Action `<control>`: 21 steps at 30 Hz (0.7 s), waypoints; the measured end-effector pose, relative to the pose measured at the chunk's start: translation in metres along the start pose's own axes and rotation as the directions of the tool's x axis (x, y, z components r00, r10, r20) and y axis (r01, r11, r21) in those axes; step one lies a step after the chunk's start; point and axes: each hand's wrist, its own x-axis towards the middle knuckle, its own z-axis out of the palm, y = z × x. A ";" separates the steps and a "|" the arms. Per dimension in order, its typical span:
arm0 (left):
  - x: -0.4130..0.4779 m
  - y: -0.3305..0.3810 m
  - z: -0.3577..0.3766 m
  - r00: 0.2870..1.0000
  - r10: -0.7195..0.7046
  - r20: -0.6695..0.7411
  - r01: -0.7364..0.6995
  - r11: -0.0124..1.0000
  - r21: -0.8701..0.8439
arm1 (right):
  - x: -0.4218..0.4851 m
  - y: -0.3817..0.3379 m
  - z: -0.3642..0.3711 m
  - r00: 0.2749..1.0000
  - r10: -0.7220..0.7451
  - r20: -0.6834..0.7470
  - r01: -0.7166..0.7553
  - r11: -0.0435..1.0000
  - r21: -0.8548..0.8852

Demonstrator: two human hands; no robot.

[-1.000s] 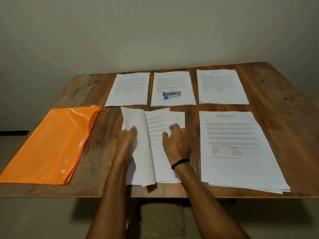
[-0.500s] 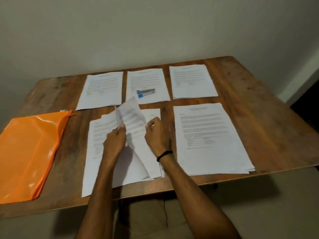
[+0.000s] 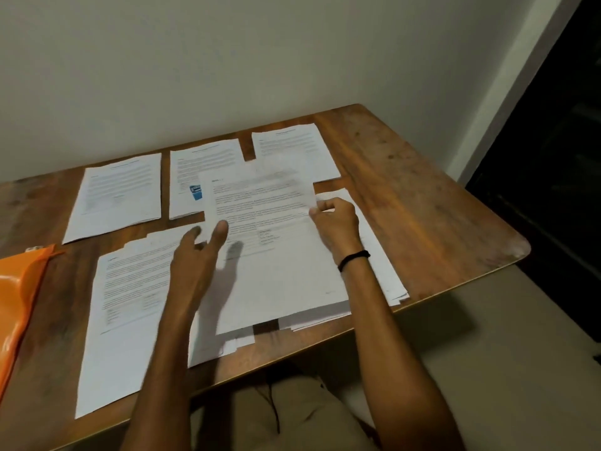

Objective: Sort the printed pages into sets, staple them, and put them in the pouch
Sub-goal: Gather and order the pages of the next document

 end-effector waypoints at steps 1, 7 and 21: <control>0.000 0.003 0.008 0.999 0.009 0.032 -0.007 0.998 -0.062 | 0.002 0.006 -0.003 1.000 -0.001 0.003 0.001 0.999 -0.035; 0.003 0.001 0.026 0.994 0.103 0.039 -0.104 0.994 0.026 | 0.017 0.035 -0.028 0.975 -0.030 -0.220 -0.114 0.782 -0.613; 0.003 -0.008 0.025 0.998 0.056 0.020 -0.058 0.992 0.113 | 0.031 0.030 -0.053 0.998 0.036 -0.059 -0.053 0.948 -0.314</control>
